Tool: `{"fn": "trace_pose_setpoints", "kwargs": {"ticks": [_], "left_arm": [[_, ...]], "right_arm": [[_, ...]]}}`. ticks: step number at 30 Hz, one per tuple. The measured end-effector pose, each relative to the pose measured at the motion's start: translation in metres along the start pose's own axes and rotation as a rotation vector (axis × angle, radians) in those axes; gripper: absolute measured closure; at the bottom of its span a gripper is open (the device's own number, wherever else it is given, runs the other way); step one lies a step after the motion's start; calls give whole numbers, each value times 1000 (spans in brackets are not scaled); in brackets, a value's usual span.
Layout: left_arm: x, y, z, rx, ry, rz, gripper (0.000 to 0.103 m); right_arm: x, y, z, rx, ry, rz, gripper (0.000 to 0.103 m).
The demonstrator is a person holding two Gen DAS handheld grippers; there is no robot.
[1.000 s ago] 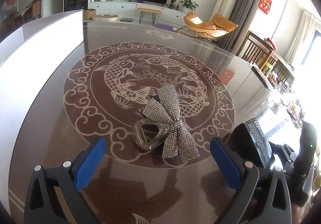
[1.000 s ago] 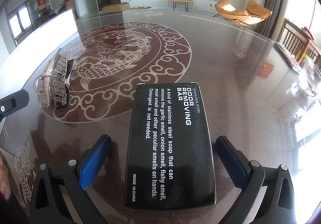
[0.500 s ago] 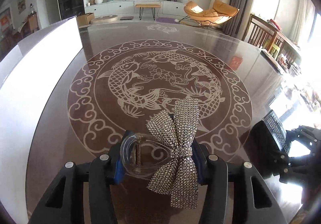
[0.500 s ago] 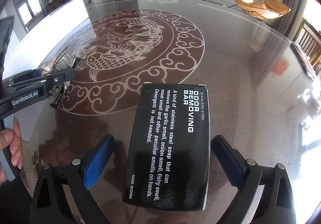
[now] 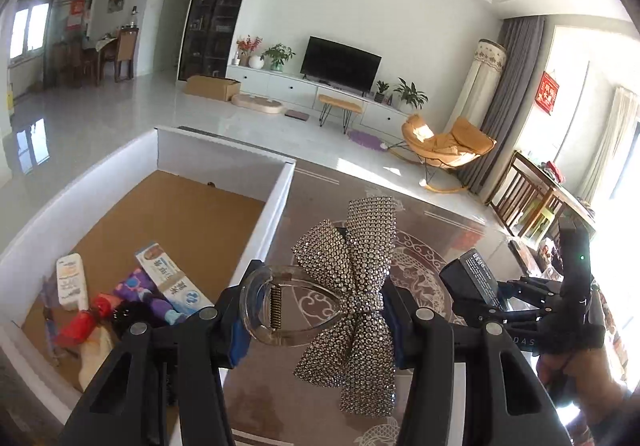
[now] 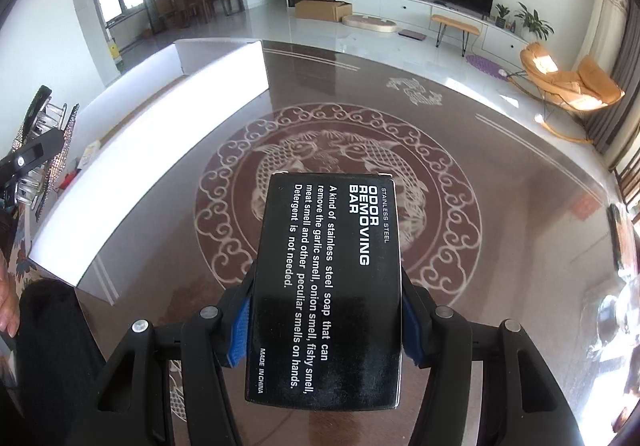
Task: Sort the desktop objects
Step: 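Close the left tool on the silver bow hair clip while the right tool holds the black box, then carry the bow clip and black box over the white bin and open both tools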
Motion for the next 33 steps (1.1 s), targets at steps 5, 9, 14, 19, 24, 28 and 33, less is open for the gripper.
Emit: {"fn": "trace_pose_setpoints", "kwargs": {"ticks": [5, 9, 14, 19, 24, 28, 33], "left_arm": [[-93, 27, 10, -7, 177, 43, 51], [-160, 12, -13, -115, 302, 92, 51], [-202, -17, -44, -241, 374, 136, 51], [-211, -31, -49, -270, 409, 127, 38], [-204, -31, -26, -196, 413, 105, 15], [-183, -22, -10, -162, 481, 47, 9], [-156, -16, 18, -94, 550, -7, 9]], "right_arm": [[-114, 87, -19, 122, 193, 88, 44], [-206, 130, -59, 129, 342, 131, 44], [-282, 127, -142, -37, 395, 154, 44], [-303, 101, -187, -156, 374, 171, 41], [-278, 106, -169, -81, 322, 118, 12], [-257, 119, -140, -54, 246, 117, 9], [-245, 129, -104, -20, 213, 140, 5]]}}
Point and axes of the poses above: each gripper's, at about its wrist camera, not at the fingertips, and z roughly against the way its jaws point, x to its right, y to its top, the point moved 2 cm from there along -z, roughly the way its jaws point, and after that the axes turned 6 degrees about x, right-handed, at the moved point
